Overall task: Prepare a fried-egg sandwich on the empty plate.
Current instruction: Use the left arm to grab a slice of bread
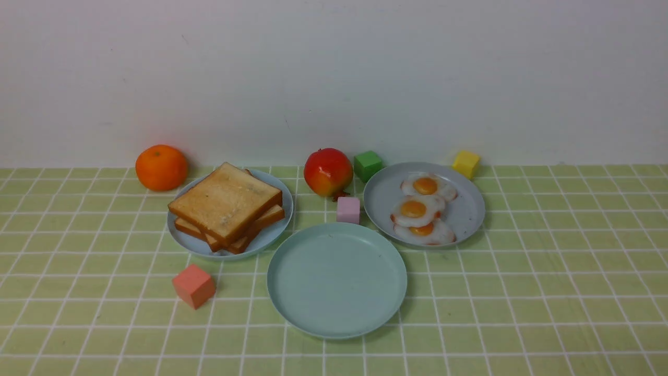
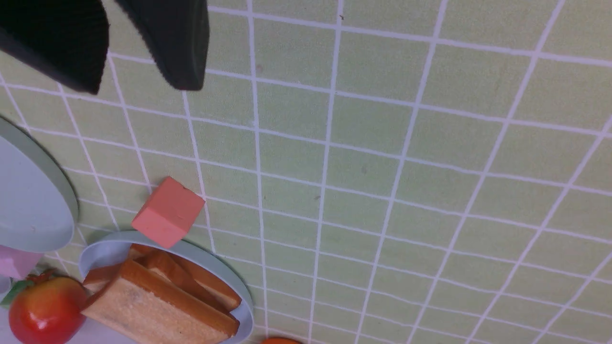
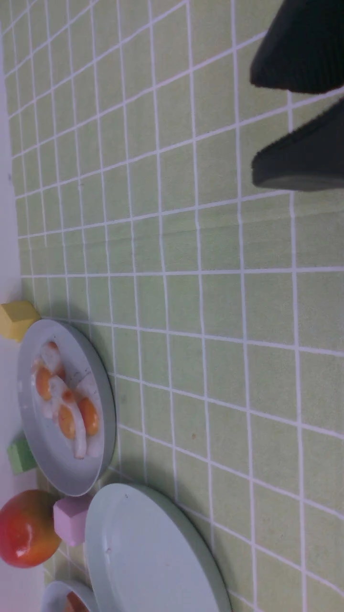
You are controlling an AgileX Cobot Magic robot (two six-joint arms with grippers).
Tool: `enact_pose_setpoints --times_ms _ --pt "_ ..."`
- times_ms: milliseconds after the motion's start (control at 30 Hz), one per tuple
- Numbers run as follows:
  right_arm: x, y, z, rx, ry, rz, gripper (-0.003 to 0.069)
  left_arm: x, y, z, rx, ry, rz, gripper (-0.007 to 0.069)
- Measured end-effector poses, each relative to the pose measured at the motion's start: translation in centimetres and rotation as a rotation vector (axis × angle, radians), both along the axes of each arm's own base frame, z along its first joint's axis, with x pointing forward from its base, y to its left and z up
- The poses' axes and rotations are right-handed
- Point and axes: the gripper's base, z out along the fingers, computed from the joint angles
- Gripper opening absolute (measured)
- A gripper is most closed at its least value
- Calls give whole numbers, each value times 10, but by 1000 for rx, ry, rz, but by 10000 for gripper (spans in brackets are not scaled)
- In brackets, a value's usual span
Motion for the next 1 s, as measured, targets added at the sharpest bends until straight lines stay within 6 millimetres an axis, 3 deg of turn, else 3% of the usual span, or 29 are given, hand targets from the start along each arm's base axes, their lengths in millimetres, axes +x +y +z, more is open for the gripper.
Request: enact_pose_setpoints --times_ms 467,600,733,867,1000 --pt "0 0 0 0 0 0 241 1 0 5 -22 -56 8 238" --pt "0 0 0 0 0 0 241 4 -1 18 -289 -179 49 238" --pt "0 0 0 0 0 0 241 5 0 29 -684 -274 111 238" --pt "0 0 0 0 0 0 241 4 2 34 -769 -317 128 228" --pt "0 0 0 0 0 0 241 2 -3 53 -707 -272 73 152"
